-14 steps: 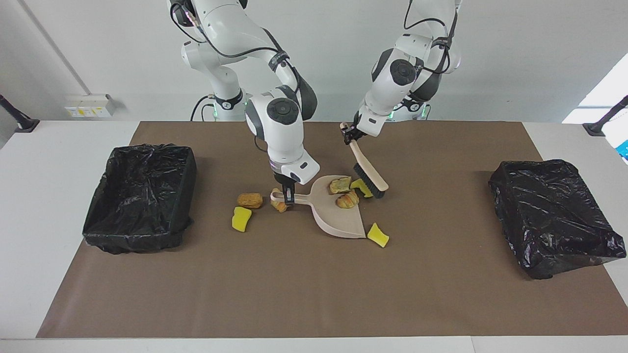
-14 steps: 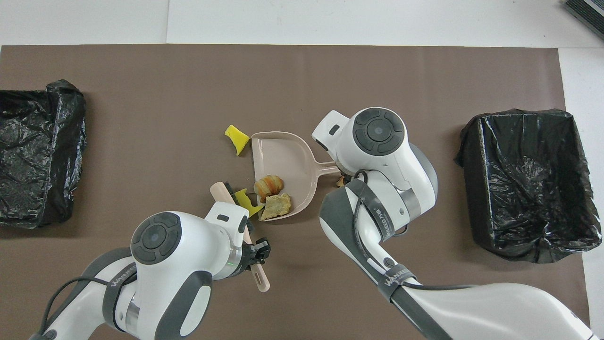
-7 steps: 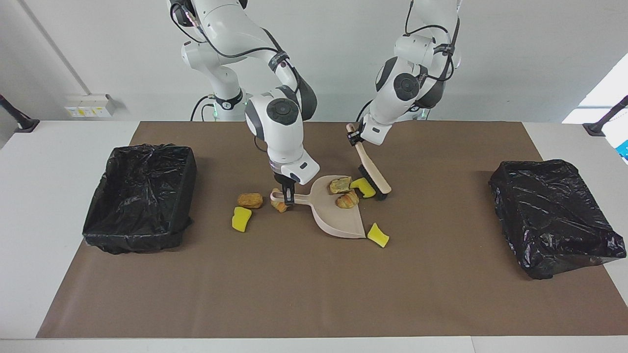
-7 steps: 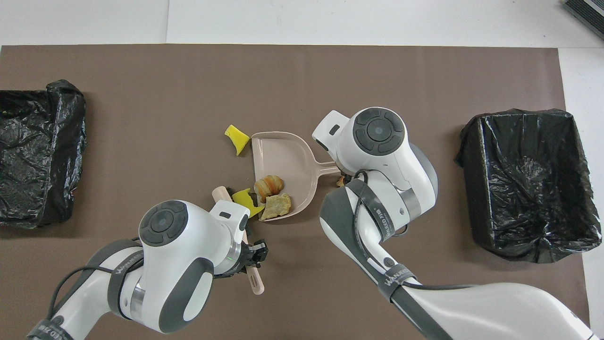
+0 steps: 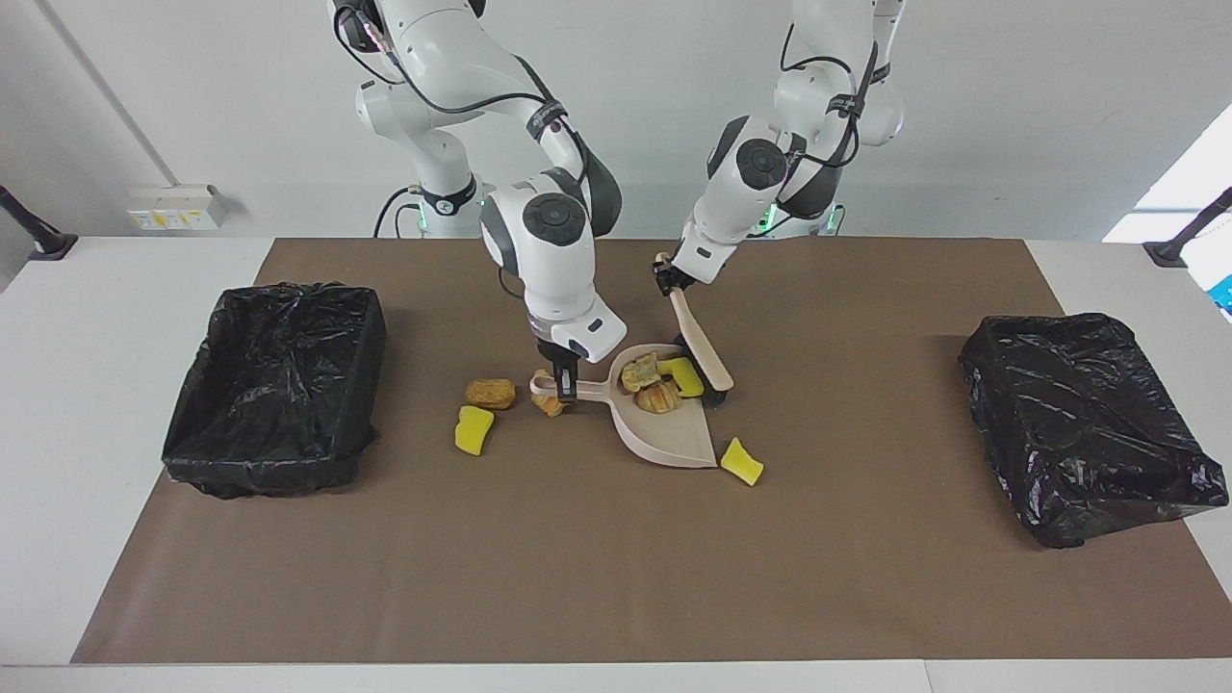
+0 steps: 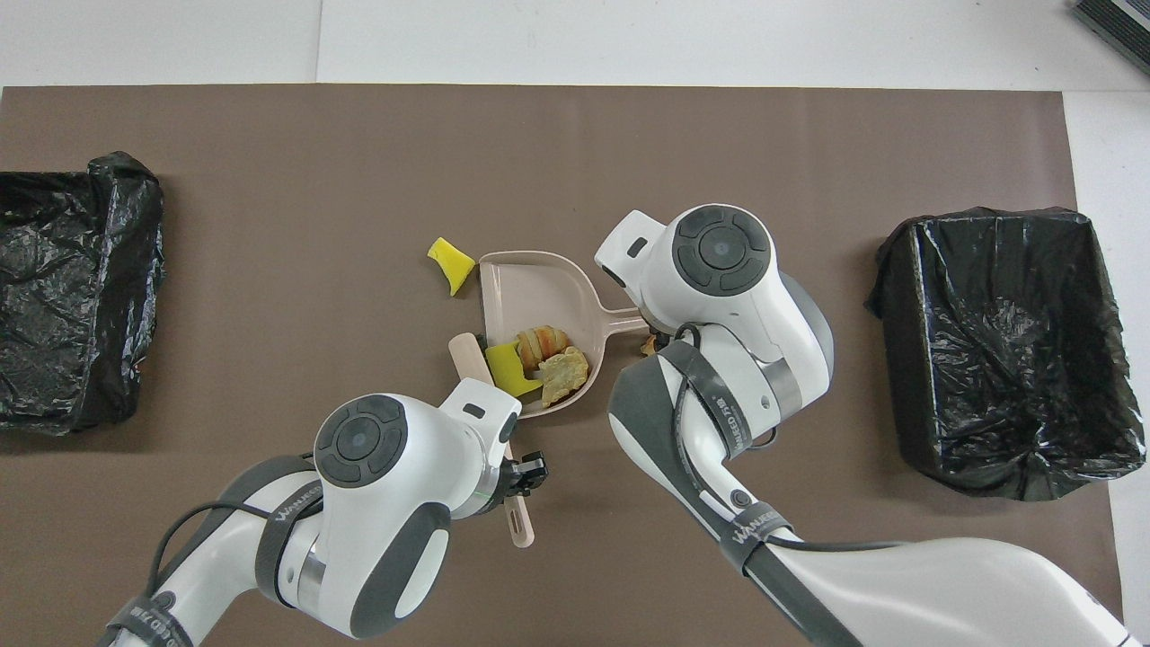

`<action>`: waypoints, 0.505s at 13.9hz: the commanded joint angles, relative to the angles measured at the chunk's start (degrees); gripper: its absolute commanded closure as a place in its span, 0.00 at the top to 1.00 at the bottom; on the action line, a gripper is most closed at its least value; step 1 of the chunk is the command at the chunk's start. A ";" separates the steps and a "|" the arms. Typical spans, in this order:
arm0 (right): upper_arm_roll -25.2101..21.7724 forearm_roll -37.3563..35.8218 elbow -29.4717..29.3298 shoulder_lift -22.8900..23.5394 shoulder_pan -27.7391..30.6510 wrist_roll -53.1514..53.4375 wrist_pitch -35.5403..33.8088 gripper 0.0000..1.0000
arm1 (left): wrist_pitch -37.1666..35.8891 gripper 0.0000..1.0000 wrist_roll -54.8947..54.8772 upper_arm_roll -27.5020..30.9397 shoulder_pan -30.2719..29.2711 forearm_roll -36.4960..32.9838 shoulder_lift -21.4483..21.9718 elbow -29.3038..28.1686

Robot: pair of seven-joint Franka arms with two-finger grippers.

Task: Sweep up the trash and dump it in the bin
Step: 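Sweep the remaining yellow sponge toward the dustpan with the left gripper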

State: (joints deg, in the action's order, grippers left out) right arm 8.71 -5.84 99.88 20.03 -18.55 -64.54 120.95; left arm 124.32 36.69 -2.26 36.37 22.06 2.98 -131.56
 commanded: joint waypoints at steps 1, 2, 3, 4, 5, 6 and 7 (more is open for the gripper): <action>0.61 0.91 0.67 -0.34 0.98 -2.52 -0.28 0.00 | -11.68 0.00 -13.26 1.04 -5.31 -7.77 0.19 6.10; 0.61 0.91 0.67 -0.34 0.98 -2.52 -0.28 0.00 | -16.26 0.00 -16.71 1.03 -7.35 -10.43 -0.77 9.27; 0.61 0.91 0.67 -0.34 0.98 -2.60 -0.28 0.00 | -17.61 0.00 -21.35 1.12 -8.59 -11.68 -1.83 10.69; 0.61 0.91 0.67 -0.43 0.98 -2.52 -0.36 0.00 | -17.10 0.00 -26.18 1.12 -11.30 -12.30 -2.18 10.71; 0.61 0.91 0.67 -0.43 0.98 -2.52 -0.37 0.00 | -16.57 0.00 -30.76 1.12 -14.11 -13.35 -2.80 11.23; 0.61 0.91 0.75 -0.34 0.98 -2.43 -0.37 0.00 | -14.48 0.00 -34.89 1.12 -16.31 -15.18 -3.93 12.11; 0.61 0.91 0.75 -0.34 0.98 -2.34 -0.37 0.00 | -12.89 0.00 -35.11 1.12 -17.29 -15.64 -5.08 13.59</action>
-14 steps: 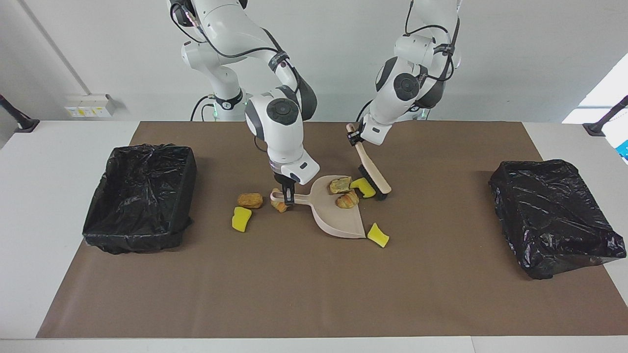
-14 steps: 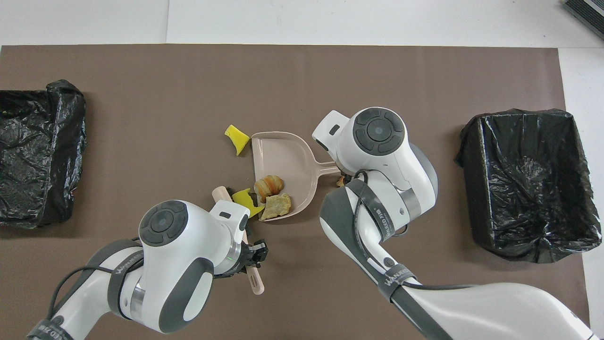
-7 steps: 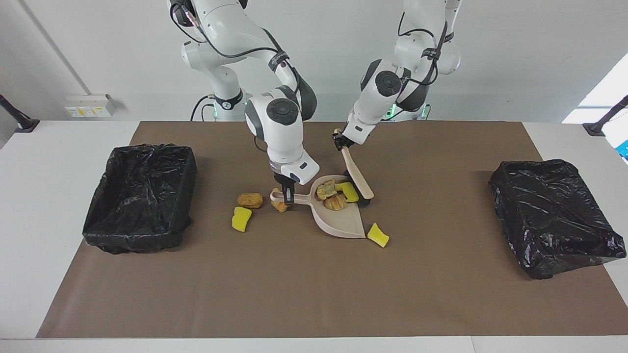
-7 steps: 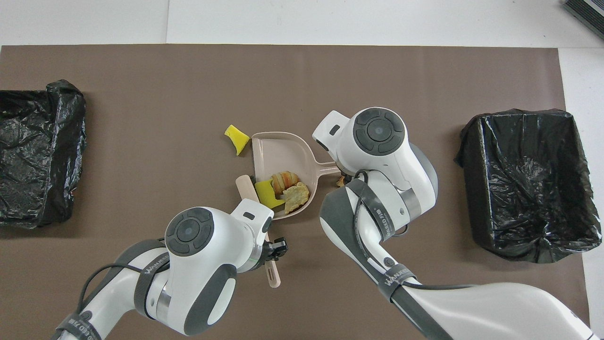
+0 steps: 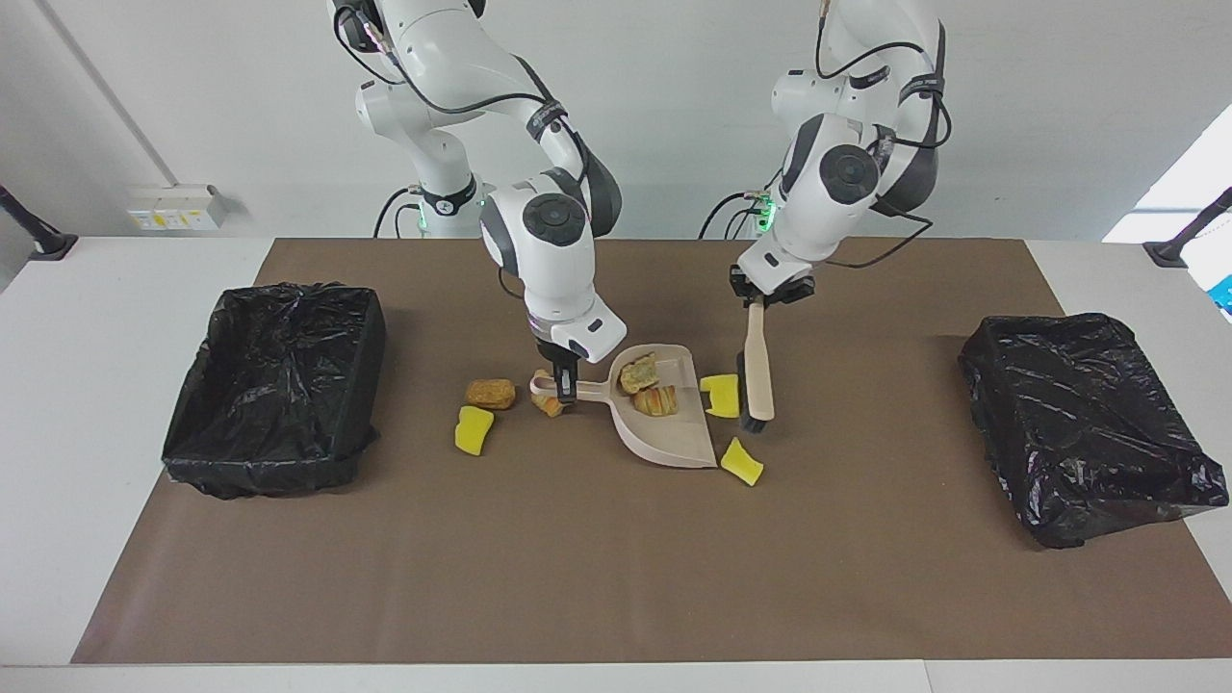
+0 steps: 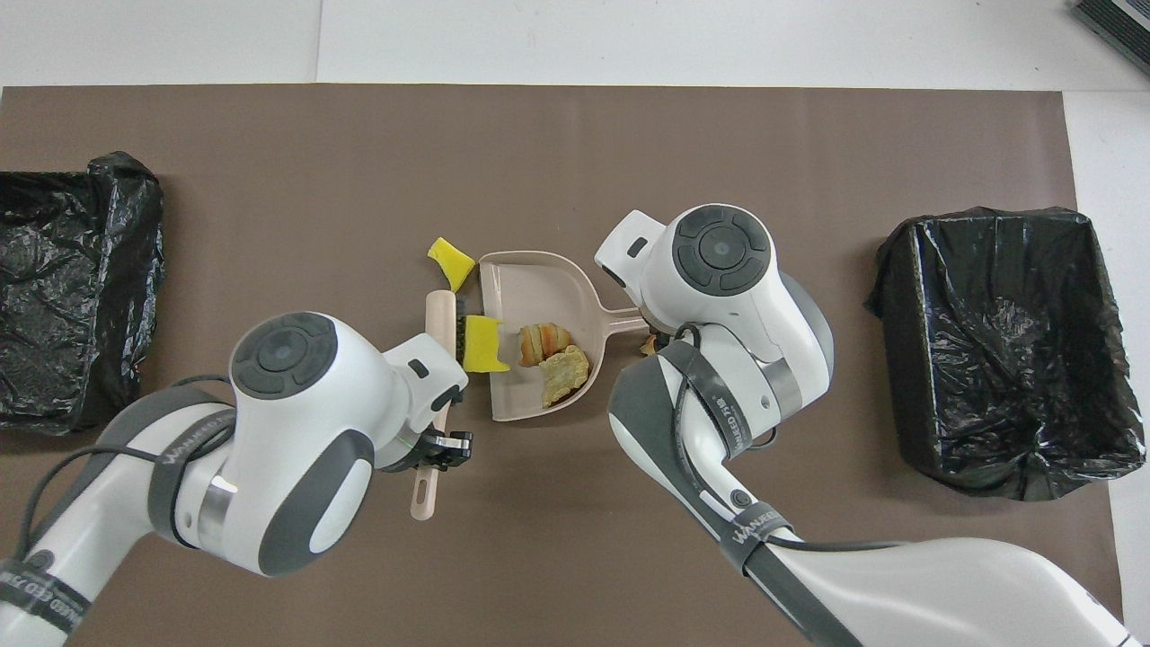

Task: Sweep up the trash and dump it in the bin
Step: 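Sweep the remaining yellow sponge toward the dustpan with the left gripper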

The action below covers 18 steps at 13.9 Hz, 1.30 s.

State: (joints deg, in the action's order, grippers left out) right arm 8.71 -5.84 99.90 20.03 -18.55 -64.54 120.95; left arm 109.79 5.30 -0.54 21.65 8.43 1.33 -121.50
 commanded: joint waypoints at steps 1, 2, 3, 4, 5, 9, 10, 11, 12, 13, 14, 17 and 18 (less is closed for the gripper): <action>0.61 0.91 0.74 -0.34 1.05 -2.43 -0.36 0.00 | 1.92 0.00 -3.63 -0.60 -2.40 -2.10 -3.70 3.99; 0.61 0.91 0.74 -0.34 1.06 -2.43 -0.36 0.00 | 2.70 0.00 -3.55 -0.69 -2.32 -2.01 -3.70 3.64; 0.61 0.91 0.74 -0.34 0.97 -2.34 -0.36 0.00 | 4.36 0.00 -3.55 -0.69 -2.58 -2.01 -4.31 3.73; 0.61 0.91 0.74 -0.34 0.97 -2.34 -0.36 0.00 | 7.69 0.00 -3.55 -0.60 -2.84 -1.92 -5.01 3.99; 0.61 0.91 0.74 -0.34 0.97 -2.34 -0.36 0.00 | 9.81 0.00 -3.55 -0.60 -3.02 -2.01 -6.15 4.69; 0.61 0.91 1.09 -0.52 0.97 -2.34 -0.45 0.00 | 11.24 0.00 -5.48 -0.60 -6.87 -3.76 -11.07 9.77; 0.61 0.91 1.09 -0.52 0.97 -2.34 -0.36 0.00 | 11.32 0.00 -6.44 -0.60 -7.06 -3.85 -11.52 10.32; 0.61 0.91 1.09 -0.52 0.97 -2.34 -0.45 0.00 | 10.80 0.00 -8.53 -0.60 -7.58 -3.86 -11.52 10.06; 0.61 0.91 1.09 -0.52 0.97 -2.34 -0.36 0.00 | 10.80 0.00 -11.17 -0.69 -7.68 -3.94 -12.04 9.36; 0.61 0.91 1.09 -0.52 0.97 -2.43 -0.36 0.00 | 11.32 0.00 -12.06 -0.60 -7.24 -3.94 -12.48 8.05; 0.61 0.91 1.18 -0.60 0.97 -2.34 -0.45 0.00 | 9.84 0.00 -12.16 -0.69 -7.15 -3.94 -12.23 7.86; 0.61 0.91 1.18 -0.60 0.97 -2.34 -0.36 0.00 | 0.37 0.00 -13.21 -1.13 -5.32 -3.86 -10.83 7.60; 0.61 0.91 1.18 -0.52 0.97 -2.34 -0.36 0.00 | -2.45 0.00 -12.95 -1.13 -4.35 -3.77 -10.12 7.25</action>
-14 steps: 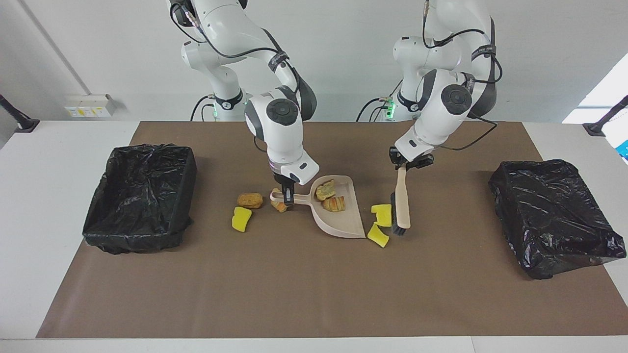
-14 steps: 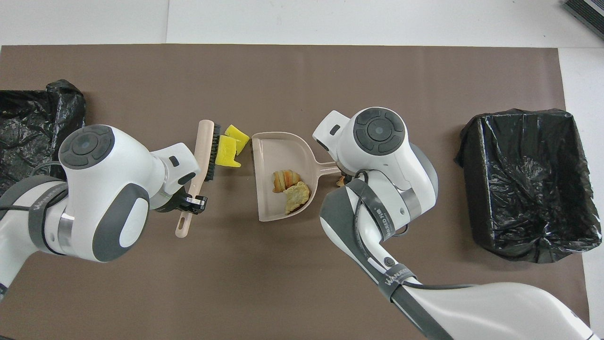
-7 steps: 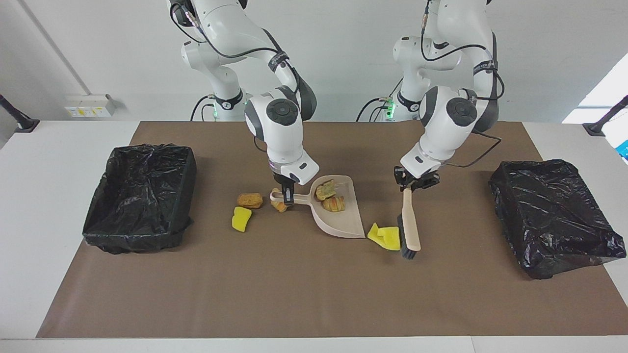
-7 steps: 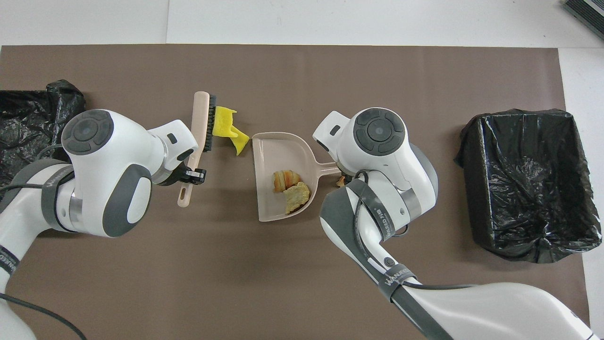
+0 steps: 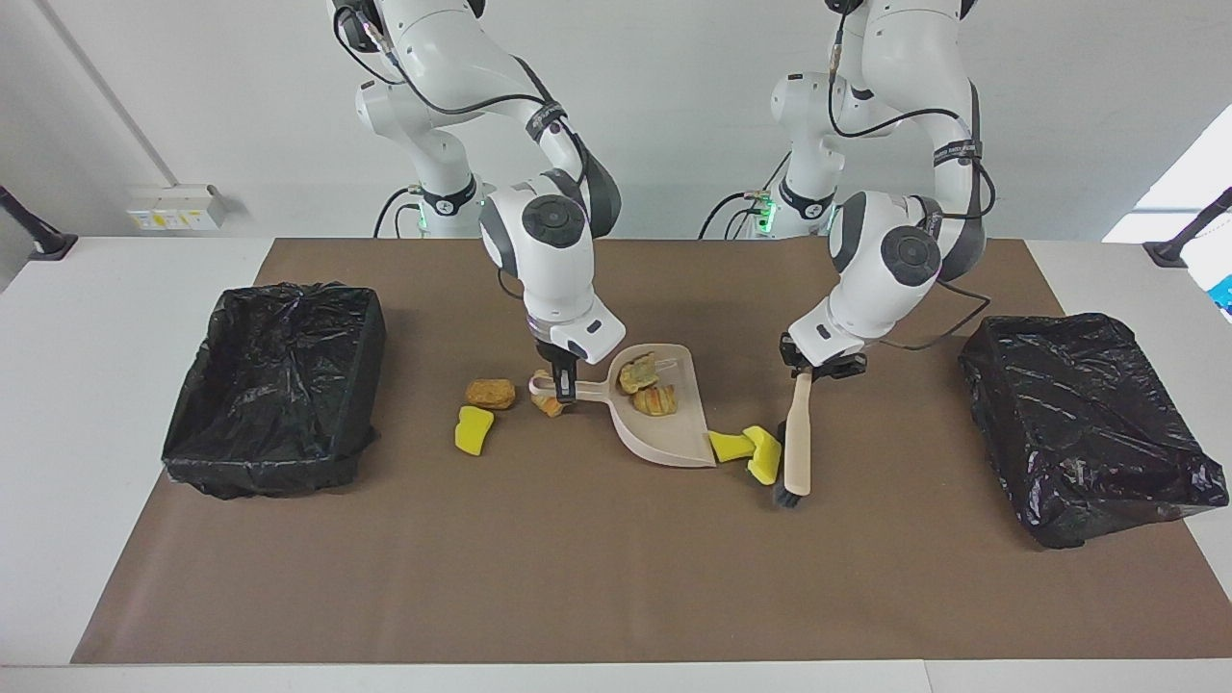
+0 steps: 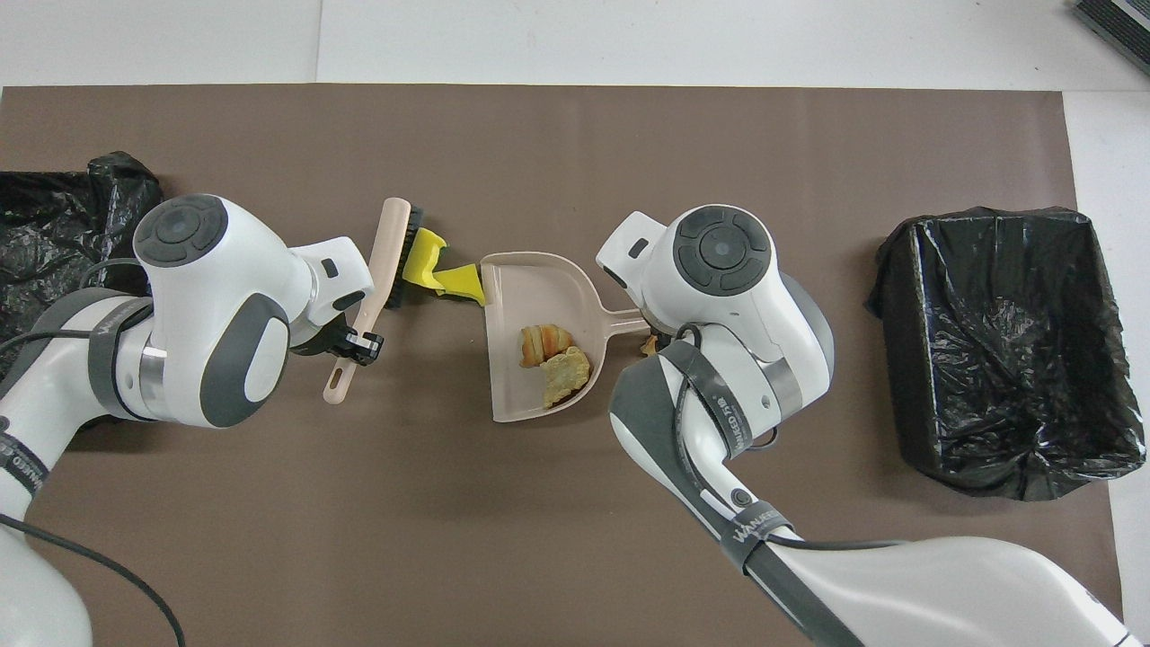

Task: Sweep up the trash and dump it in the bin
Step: 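Sweep the remaining yellow sponge toward the dustpan with the left gripper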

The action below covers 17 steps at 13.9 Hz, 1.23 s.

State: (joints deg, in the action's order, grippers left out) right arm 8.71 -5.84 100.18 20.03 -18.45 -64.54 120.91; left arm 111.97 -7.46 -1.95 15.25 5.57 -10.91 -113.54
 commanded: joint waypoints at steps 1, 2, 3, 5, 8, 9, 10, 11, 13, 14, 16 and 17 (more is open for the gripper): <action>0.61 0.91 0.90 -0.52 0.87 -2.34 -0.32 0.00 | -5.87 0.00 0.51 0.19 3.37 -0.66 2.91 -1.76; 0.61 0.91 0.90 -0.60 0.87 -2.34 -0.32 0.00 | -6.06 0.00 2.26 0.19 5.47 -0.22 3.87 -2.99; 0.61 0.91 0.90 -0.60 0.87 -2.34 -0.32 0.00 | -5.98 0.00 5.14 0.11 6.63 0.05 4.32 -3.87; 0.61 0.91 0.90 -0.60 0.87 -2.34 -0.32 0.00 | -5.89 0.00 7.62 0.19 8.22 5.56 4.50 -3.80; 0.61 0.91 0.99 -0.60 0.87 -2.34 -0.32 0.00 | -5.27 0.00 16.49 0.11 8.05 9.26 4.41 -3.62; 0.61 0.91 0.99 -0.60 0.87 -2.34 -0.32 0.00 | -5.53 0.00 17.12 0.37 7.44 11.28 4.58 -3.53; 0.61 0.91 0.99 -0.60 0.87 -2.34 -0.32 0.00 | -5.71 0.00 20.43 0.80 6.39 13.39 5.46 -3.09; 0.61 0.91 0.99 -0.60 0.87 -2.52 -0.41 0.00 | -6.06 0.00 23.86 0.72 3.07 15.32 6.86 -2.83; 0.61 0.91 0.99 -0.60 1.05 -2.69 -0.41 0.00 | -7.81 0.00 25.39 0.89 0.49 17.18 10.63 -2.74; 0.61 0.91 0.99 -0.60 1.22 -3.21 -0.50 0.00 | -8.87 0.00 26.00 0.90 -0.65 17.88 12.22 -2.91; 0.61 0.91 1.34 -0.69 1.66 -3.66 -0.59 0.00 | -11.59 0.00 26.27 0.90 -1.89 17.72 13.89 -4.31; 0.61 0.91 1.42 -0.69 1.93 -3.92 -0.59 0.00 | -10.82 0.00 26.62 0.90 -1.45 17.72 14.34 -5.54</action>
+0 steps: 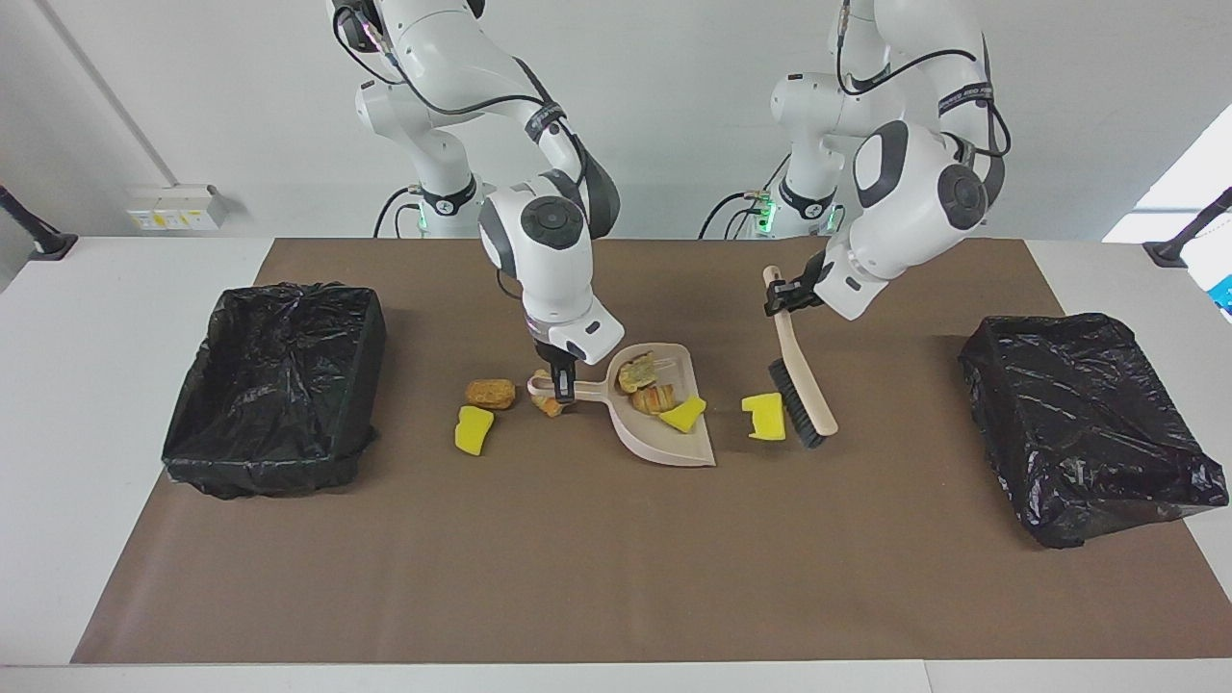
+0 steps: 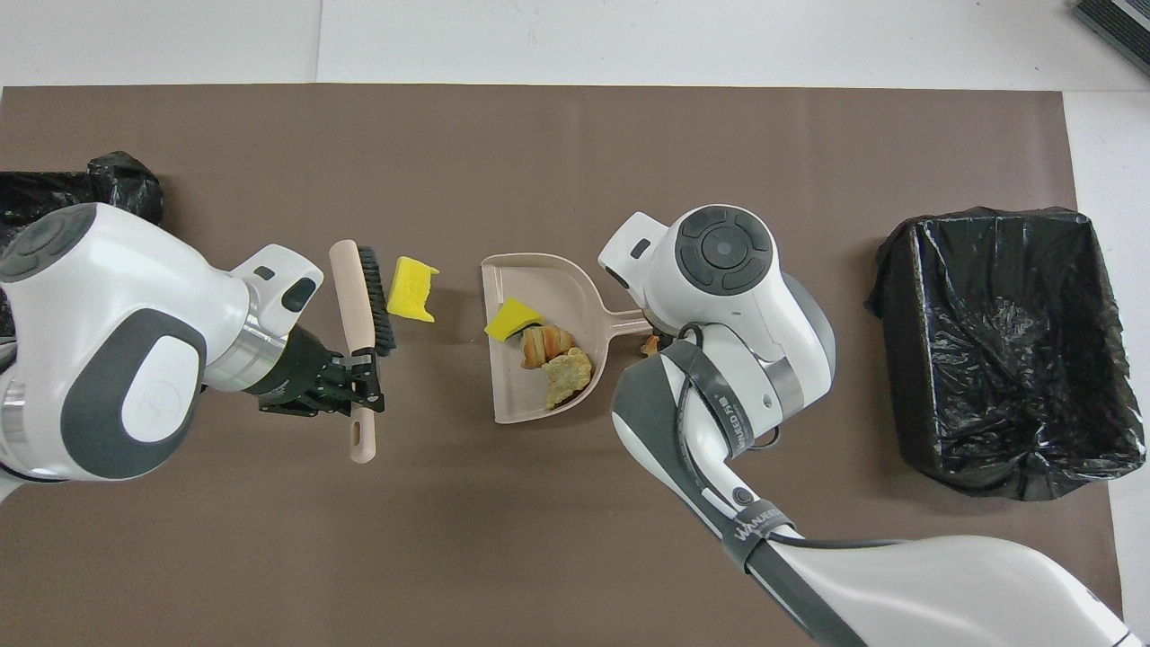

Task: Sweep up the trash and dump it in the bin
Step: 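Sweep the remaining yellow sponge toward the dustpan with the left gripper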

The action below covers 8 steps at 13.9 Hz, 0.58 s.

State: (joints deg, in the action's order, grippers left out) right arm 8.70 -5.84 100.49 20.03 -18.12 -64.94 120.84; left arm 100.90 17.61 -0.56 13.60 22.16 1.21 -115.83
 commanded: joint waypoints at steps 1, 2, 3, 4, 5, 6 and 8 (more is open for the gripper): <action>0.62 0.91 1.20 -0.69 1.77 -3.52 -0.52 0.00 | 0.53 0.00 1.90 -0.58 0.28 1.04 2.13 -3.87; 0.62 0.83 1.20 -0.69 1.77 -3.61 -0.52 0.00 | 3.05 0.00 1.90 -0.58 0.46 1.04 2.04 -5.79; 0.62 0.91 1.20 -0.69 1.68 -3.52 -0.43 0.00 | 6.30 0.00 3.03 -1.02 0.98 1.04 2.21 -6.94; 0.62 0.91 1.20 -0.69 1.77 -3.52 -0.43 0.00 | 7.81 0.00 6.70 -1.20 3.34 1.30 2.22 -6.87; 0.62 0.91 1.20 -0.69 1.77 -3.61 -0.52 0.00 | 10.00 0.00 9.95 -1.20 6.06 1.83 2.13 -6.78; 0.62 0.83 1.20 -0.69 1.77 -3.61 -0.52 0.00 | 12.72 0.00 11.38 -1.20 8.26 3.31 1.87 -7.13; 0.62 0.91 1.20 -0.69 1.68 -3.52 -0.52 0.00 | 17.29 0.00 12.36 -1.20 11.78 7.52 -0.15 -8.18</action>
State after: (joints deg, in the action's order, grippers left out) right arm 8.70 -5.84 100.77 20.03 -17.45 -65.93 120.79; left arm 113.62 28.34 -2.35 21.83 26.47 1.94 -122.23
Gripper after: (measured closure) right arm 0.674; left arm 0.740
